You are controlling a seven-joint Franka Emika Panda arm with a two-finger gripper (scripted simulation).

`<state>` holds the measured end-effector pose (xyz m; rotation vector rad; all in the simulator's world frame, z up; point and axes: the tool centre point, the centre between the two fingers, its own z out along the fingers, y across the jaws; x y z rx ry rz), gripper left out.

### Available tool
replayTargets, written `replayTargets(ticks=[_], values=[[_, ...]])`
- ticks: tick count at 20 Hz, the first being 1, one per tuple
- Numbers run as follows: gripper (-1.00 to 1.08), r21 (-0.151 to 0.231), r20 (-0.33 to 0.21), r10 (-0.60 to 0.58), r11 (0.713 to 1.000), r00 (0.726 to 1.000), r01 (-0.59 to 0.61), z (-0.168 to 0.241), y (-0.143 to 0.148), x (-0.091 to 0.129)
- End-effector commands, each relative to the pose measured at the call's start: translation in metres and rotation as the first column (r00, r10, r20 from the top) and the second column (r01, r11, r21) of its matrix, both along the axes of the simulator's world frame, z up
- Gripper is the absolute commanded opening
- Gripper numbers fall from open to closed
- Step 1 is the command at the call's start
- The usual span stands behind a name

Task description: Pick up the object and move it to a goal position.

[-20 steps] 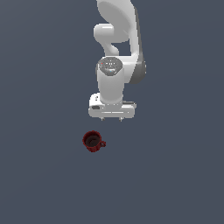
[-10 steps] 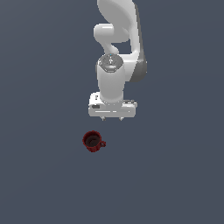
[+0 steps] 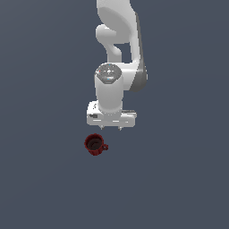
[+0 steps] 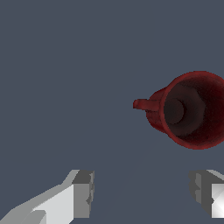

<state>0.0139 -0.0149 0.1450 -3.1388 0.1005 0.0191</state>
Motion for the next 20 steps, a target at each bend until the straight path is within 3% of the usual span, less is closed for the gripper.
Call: replayTargets(ticks=[1, 10, 20], values=[[0.68, -0.008, 0.004, -0.013, 1.000, 1.000, 0.013, -0.008, -0.008, 0.010], [0.68, -0.035, 0.018, -0.052, 0.998, 0.998, 0.053, -0.035, -0.035, 0.043], [0.68, -0.041, 0.020, -0.061, 0.997, 0.998, 0.061, -0.043, -0.041, 0.049]])
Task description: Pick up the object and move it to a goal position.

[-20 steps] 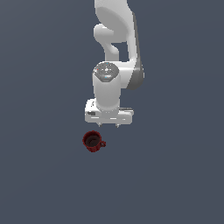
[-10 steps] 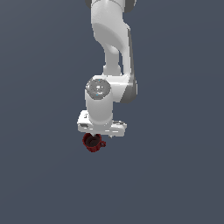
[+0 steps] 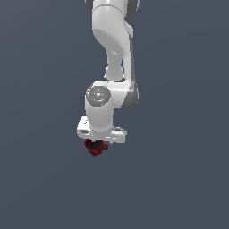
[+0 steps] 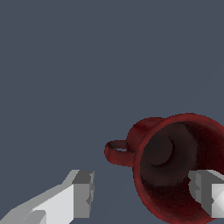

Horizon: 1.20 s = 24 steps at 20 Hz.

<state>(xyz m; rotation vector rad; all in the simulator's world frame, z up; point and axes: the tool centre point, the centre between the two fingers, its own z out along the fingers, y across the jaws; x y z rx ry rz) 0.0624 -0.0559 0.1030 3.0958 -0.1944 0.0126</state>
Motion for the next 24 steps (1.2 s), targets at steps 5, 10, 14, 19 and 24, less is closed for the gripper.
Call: replayTargets(ticks=[5, 10, 14, 19, 24], values=[[0.68, 0.000, 0.000, 0.000, 1.000, 1.000, 0.000, -0.020, -0.001, 0.001], [0.68, -0.001, 0.001, 0.000, 1.000, 1.000, 0.000, -0.030, -0.002, 0.000], [-1.00, -0.001, 0.001, 0.000, 1.000, 1.000, 0.000, -0.030, -0.002, 0.000], [-1.00, -0.001, 0.001, 0.000, 1.000, 1.000, 0.000, -0.030, -0.002, 0.000], [-1.00, 0.000, 0.002, 0.002, 1.000, 1.000, -0.002, -0.026, -0.001, 0.001]])
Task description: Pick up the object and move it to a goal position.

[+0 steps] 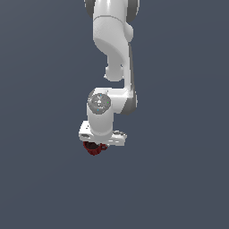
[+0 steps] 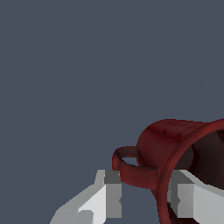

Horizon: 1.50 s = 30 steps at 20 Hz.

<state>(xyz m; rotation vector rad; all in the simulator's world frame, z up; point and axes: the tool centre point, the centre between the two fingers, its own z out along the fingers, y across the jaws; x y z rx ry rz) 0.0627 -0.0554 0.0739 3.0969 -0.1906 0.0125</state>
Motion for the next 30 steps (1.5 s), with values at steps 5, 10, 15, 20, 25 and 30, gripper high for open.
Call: replayTargets(ticks=[5, 10, 15, 20, 25, 30], values=[[-1.00, -0.001, 0.002, -0.001, 1.000, 1.000, 0.001, 0.023, -0.007, 0.001], [-1.00, 0.000, 0.002, -0.001, 1.000, 1.000, 0.001, 0.060, -0.018, 0.001], [-1.00, 0.000, 0.002, -0.001, 1.000, 1.000, 0.001, 0.110, -0.033, 0.002], [-1.00, 0.000, 0.002, -0.002, 1.000, 1.000, 0.002, 0.165, -0.050, 0.003], [-1.00, 0.000, 0.002, -0.002, 1.000, 1.000, 0.002, 0.219, -0.066, 0.005], [-1.00, -0.001, 0.001, -0.002, 1.000, 1.000, 0.002, 0.270, -0.081, 0.007]])
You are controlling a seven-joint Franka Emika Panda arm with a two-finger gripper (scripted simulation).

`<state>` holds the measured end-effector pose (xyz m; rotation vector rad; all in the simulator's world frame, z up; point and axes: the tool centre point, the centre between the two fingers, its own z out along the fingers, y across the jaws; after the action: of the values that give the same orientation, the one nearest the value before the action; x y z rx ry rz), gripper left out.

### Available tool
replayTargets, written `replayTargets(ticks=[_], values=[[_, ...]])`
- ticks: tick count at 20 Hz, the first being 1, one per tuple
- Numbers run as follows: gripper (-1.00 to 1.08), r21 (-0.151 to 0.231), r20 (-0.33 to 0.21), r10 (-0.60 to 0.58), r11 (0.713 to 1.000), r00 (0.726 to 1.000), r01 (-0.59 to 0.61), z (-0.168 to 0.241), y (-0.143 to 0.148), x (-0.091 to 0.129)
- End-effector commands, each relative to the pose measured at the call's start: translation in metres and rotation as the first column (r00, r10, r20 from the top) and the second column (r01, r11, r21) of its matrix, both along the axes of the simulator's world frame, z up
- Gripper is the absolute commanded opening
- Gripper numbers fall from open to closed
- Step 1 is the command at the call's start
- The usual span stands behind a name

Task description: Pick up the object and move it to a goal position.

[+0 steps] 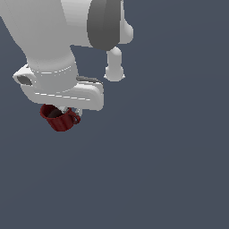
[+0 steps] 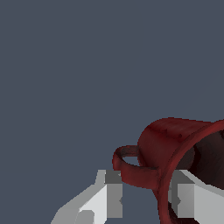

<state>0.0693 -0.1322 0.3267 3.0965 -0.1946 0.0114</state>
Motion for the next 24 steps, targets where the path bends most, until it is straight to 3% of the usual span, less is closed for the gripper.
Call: replayTargets(ticks=[1, 11, 24], values=[[-1.00, -0.001, 0.002, 0.000, 1.000, 1.000, 0.000, 0.026, -0.007, 0.001], [-1.00, -0.001, 0.002, 0.000, 1.000, 1.000, 0.000, 0.086, -0.026, 0.006], [-1.00, -0.001, 0.002, 0.000, 1.000, 1.000, 0.000, 0.108, -0.033, 0.009]])
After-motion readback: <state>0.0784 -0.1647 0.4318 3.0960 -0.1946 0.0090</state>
